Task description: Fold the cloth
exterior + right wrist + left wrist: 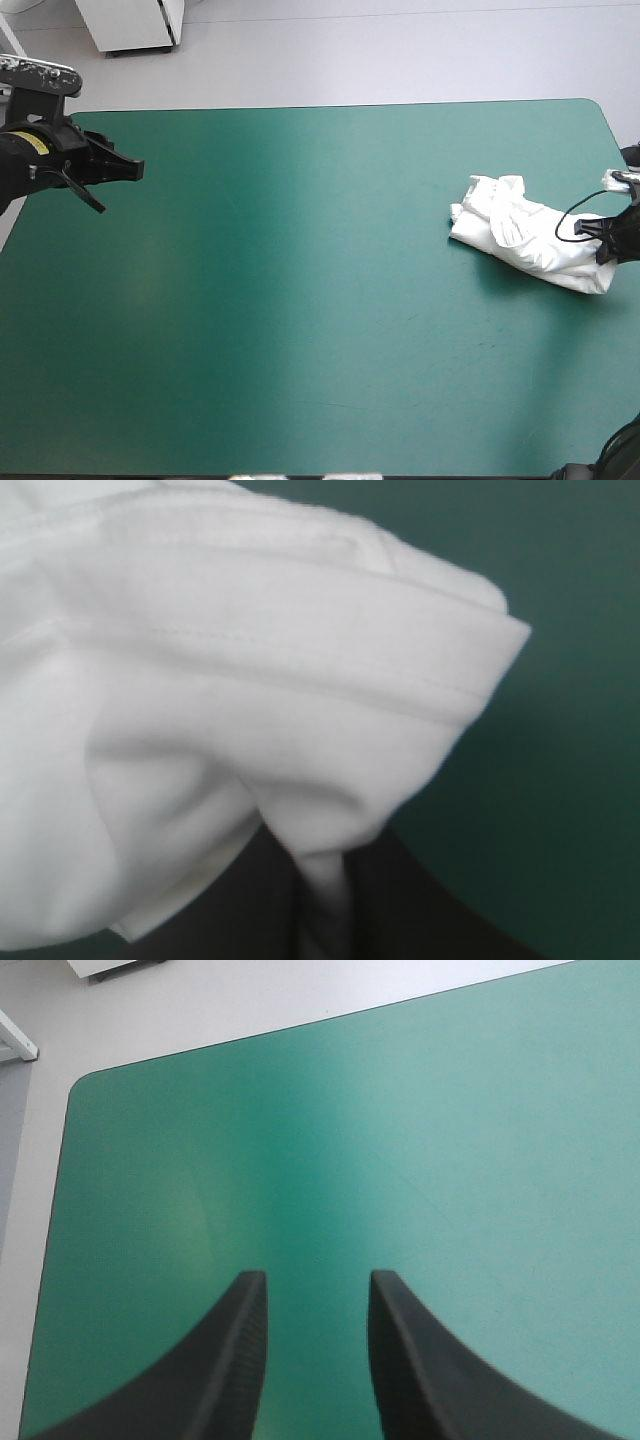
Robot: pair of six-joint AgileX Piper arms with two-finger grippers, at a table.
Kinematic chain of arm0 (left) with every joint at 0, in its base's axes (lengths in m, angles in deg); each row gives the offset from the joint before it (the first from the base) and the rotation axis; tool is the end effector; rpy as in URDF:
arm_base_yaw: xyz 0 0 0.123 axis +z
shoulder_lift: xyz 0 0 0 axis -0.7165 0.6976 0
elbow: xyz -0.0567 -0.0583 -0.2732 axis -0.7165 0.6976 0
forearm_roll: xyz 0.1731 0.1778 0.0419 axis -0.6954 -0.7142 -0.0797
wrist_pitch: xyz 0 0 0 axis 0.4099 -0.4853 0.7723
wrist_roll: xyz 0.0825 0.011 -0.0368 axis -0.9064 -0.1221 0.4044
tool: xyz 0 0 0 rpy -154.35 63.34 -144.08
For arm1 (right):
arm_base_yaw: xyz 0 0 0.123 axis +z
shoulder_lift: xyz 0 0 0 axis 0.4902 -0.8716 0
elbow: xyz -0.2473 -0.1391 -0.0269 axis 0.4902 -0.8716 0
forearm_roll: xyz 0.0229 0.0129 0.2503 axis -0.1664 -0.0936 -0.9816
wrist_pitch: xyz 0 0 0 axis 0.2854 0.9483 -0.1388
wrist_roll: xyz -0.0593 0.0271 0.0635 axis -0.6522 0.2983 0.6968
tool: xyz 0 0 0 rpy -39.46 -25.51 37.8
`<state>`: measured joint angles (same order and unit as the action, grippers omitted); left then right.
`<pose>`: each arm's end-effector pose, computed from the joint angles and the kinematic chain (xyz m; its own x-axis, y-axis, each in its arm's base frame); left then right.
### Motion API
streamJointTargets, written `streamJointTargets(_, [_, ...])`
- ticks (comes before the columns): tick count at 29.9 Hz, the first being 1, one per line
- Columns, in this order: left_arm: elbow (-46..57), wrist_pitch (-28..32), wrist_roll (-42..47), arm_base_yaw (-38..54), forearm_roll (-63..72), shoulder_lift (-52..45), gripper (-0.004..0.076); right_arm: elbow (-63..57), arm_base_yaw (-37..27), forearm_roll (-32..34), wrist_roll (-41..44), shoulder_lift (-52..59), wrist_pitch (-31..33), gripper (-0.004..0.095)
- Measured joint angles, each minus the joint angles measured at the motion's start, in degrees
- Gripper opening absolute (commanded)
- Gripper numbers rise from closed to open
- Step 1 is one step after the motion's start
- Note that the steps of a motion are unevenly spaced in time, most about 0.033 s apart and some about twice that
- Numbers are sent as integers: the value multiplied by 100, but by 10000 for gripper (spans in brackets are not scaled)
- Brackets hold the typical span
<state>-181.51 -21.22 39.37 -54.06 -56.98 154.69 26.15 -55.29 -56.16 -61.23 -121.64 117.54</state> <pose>0.2309 -0.0246 0.5002 -0.5726 0.2288 -0.7872 0.1482 0.9733 0.1751 0.3538 -0.1570 0.2397 -0.9645 0.1811 -0.1923 0.1641 0.9813 0.1009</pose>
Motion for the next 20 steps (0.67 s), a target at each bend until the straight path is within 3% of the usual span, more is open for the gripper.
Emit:
streamJointTargets(3, [0,0,0,0,0,0,256,-37,-2,-1,0,35,-38,9])
streamJointTargets(6, [0,0,0,0,5,0,256,-37,-2,-1,23,42,-59,90])
streamJointTargets(13, [0,0,-6,0,25,0,256,-40,-2,71,17,46,-63,483])
streamJointTargets(20, [0,0,-6,0,25,0,256,-43,-2,79,27,372,-97,505])
